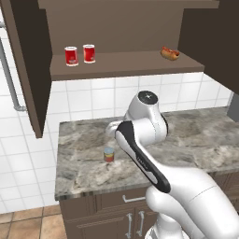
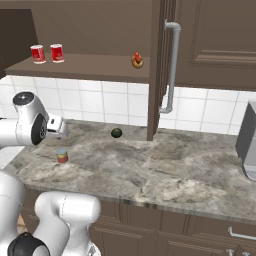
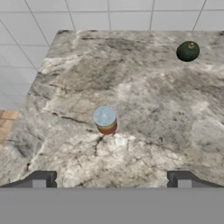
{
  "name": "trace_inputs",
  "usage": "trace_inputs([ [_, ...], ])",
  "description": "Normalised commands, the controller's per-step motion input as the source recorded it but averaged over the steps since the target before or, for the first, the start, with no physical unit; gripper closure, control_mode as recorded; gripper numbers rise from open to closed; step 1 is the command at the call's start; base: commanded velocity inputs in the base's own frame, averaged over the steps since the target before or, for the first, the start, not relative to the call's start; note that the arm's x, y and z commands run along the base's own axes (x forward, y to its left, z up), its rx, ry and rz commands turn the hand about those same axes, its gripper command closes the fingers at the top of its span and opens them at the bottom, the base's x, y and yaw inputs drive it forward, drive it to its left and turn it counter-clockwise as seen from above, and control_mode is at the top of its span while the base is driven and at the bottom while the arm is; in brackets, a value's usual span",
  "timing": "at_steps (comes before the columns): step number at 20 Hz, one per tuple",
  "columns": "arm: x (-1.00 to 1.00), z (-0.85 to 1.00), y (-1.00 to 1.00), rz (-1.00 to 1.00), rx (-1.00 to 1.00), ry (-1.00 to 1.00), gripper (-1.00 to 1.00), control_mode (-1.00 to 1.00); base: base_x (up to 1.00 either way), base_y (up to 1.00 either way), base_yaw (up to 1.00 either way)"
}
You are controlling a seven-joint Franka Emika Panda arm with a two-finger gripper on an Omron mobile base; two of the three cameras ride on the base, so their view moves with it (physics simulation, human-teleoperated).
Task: Pick the cans from the counter and place them in their designated side in the cabinet.
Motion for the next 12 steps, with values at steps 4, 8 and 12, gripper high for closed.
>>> trace_inputs([
  [4,0.17,-0.18,0.11,-0.02,0.0,0.02,-1.0,-1.0,0.0,0.0,0.0],
  [8,0.19,-0.18,0.11,-0.02,0.0,0.02,-1.0,-1.0,0.0,0.0,0.0],
  [12,0.21,-0.18,0.08,-0.02,0.0,0.01,-1.0,-1.0,0.0,0.0,0.0],
])
